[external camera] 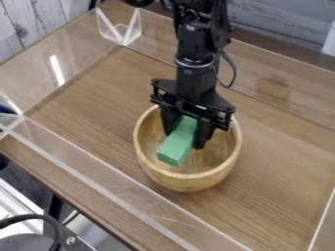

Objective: Remove the green block from inside the brown bowl and put it on the table

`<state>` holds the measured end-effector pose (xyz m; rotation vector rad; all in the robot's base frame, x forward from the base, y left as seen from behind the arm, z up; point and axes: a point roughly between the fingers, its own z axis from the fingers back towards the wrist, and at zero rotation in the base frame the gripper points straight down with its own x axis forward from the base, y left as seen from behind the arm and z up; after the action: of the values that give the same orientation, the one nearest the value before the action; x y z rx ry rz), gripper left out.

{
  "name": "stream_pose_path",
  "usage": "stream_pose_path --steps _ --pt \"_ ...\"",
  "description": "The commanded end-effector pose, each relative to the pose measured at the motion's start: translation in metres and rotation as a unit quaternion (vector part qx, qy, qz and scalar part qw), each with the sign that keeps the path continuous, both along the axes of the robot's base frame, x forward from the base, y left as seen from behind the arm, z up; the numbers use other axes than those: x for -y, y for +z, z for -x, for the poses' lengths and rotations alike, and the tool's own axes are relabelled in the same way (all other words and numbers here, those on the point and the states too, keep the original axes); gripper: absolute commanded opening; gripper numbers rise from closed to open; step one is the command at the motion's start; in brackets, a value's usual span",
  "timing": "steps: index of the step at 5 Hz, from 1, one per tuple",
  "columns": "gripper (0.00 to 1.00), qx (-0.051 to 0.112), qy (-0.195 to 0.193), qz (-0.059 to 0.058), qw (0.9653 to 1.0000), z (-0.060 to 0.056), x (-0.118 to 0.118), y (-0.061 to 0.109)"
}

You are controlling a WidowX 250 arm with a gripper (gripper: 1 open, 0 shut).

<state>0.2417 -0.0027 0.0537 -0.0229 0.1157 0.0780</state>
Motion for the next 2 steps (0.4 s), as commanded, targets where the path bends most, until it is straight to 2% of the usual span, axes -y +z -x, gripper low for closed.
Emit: stream_pose_path --steps 1,2 --pt "0.0 0.054 0.003 -0.004 0.9985 -0.017 -0.003 0.029" --pt "0.0 0.081 0.017 0.02 0.9964 -0.028 -0.009 0.051"
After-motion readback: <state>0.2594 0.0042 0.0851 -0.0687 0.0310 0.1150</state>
